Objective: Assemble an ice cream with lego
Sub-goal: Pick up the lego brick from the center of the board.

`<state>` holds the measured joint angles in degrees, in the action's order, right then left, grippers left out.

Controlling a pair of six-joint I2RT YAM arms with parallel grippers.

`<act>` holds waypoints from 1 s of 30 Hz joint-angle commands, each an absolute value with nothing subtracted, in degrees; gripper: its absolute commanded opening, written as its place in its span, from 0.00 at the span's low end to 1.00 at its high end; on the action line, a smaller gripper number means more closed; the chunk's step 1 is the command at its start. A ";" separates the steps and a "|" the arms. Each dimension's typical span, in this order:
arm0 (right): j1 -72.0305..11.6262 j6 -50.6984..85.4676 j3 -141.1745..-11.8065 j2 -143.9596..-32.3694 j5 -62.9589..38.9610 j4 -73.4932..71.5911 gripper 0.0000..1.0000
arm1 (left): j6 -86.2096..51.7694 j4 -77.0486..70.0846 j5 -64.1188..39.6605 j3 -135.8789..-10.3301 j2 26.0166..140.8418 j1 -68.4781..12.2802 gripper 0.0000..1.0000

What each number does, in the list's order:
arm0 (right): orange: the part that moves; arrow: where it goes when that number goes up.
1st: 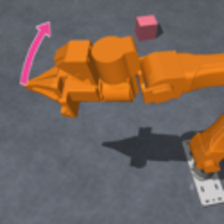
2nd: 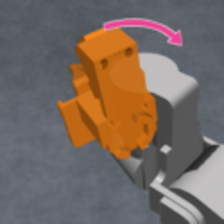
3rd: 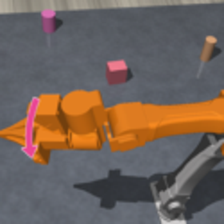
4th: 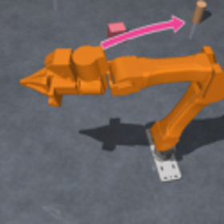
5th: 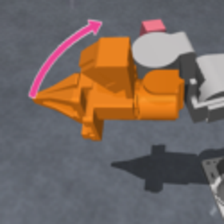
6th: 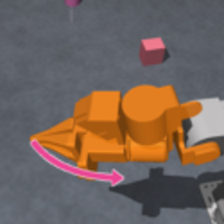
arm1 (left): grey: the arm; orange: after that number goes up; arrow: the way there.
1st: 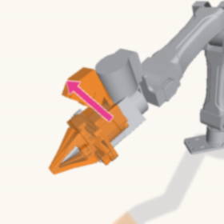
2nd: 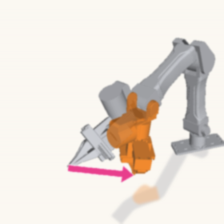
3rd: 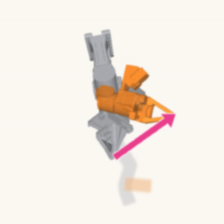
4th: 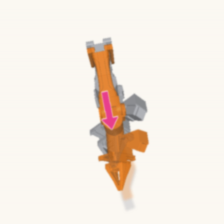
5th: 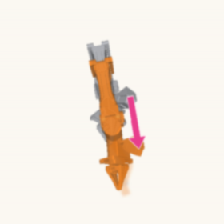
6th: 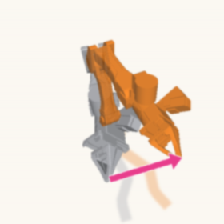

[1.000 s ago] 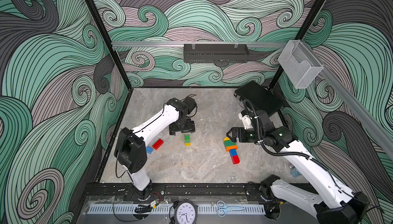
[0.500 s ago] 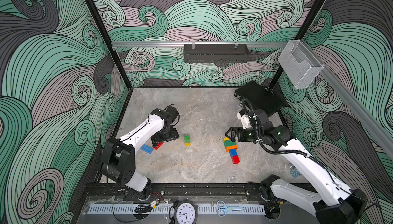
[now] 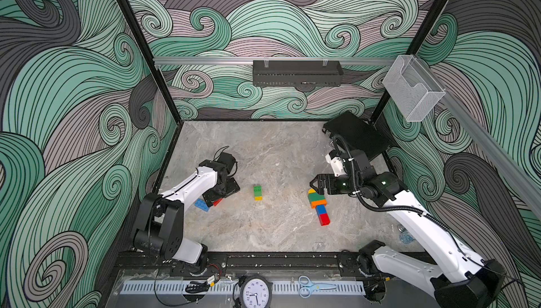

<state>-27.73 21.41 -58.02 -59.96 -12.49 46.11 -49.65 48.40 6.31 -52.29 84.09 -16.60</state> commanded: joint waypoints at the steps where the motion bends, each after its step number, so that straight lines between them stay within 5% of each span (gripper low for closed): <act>1: -27.51 20.65 -59.96 -60.29 -12.56 46.02 0.99 | -50.01 44.30 5.55 -50.88 83.06 -15.34 0.98; 30: -27.51 21.27 -61.28 -60.45 -12.31 47.03 0.99 | -49.12 33.77 5.55 -47.81 87.88 -12.68 0.99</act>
<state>-27.73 21.28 -59.42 -60.14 -12.47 46.46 -49.91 35.29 6.57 -46.94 86.96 -13.17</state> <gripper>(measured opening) 0.993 0.986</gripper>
